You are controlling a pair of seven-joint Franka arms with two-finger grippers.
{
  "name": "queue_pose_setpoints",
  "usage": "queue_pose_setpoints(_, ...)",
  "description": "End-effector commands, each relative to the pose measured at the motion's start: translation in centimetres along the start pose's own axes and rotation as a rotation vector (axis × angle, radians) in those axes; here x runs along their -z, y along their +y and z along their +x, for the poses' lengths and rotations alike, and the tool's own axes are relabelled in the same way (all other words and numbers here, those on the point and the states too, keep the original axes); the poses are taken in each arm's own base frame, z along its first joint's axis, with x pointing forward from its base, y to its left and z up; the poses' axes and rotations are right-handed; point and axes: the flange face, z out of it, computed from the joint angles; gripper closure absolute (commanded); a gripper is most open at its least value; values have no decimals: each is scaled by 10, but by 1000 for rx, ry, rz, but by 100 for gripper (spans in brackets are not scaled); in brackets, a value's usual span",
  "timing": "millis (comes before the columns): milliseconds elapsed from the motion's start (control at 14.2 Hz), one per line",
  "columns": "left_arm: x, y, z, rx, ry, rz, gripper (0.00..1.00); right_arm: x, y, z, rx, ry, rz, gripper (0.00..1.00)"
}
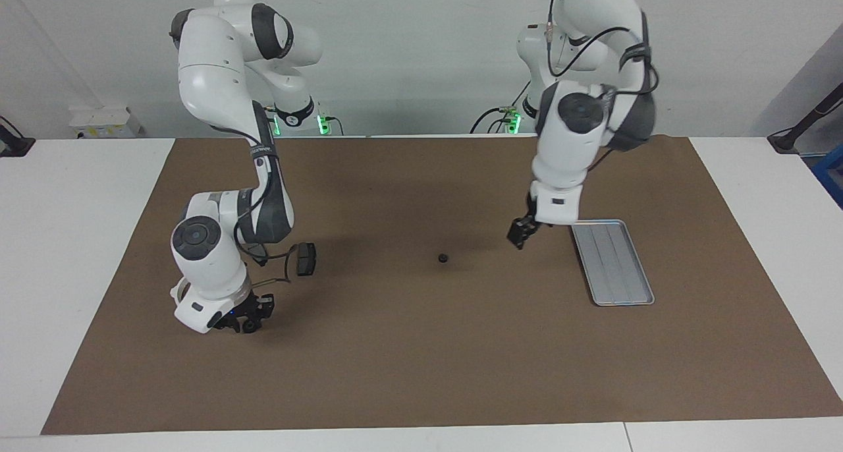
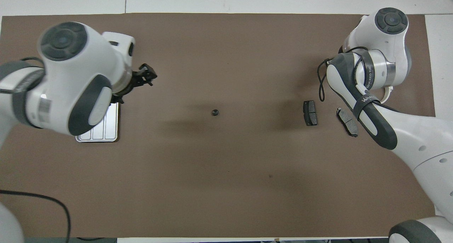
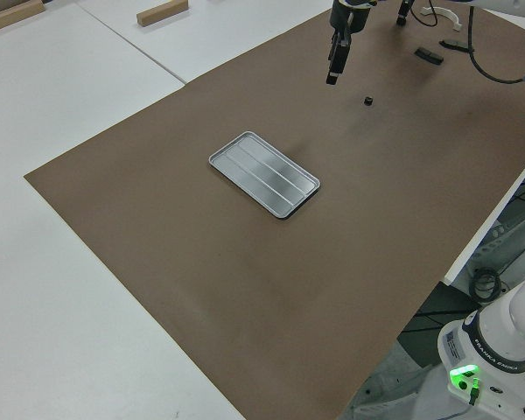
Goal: Place bearing gear from tray to pile
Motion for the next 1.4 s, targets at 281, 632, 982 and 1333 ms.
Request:
queue_pose_setpoints(281,85,-140,21,-199,-45,-2,0,72,-85,-3,-167,-92,-4,0)
queue_pose_setpoints(632,87,-166,27,-236,-57,-2,0,134,-255,-4,-502,-112,72,0)
queue_pose_setpoints(982,88,-171,41,-285,-22,-14,0,124,-401,-27,-652,-86,83,0)
queue_pose_setpoints(1333,86,-157,40,-316,-77,17,0,105,-450,-31,-659,-44,110,0)
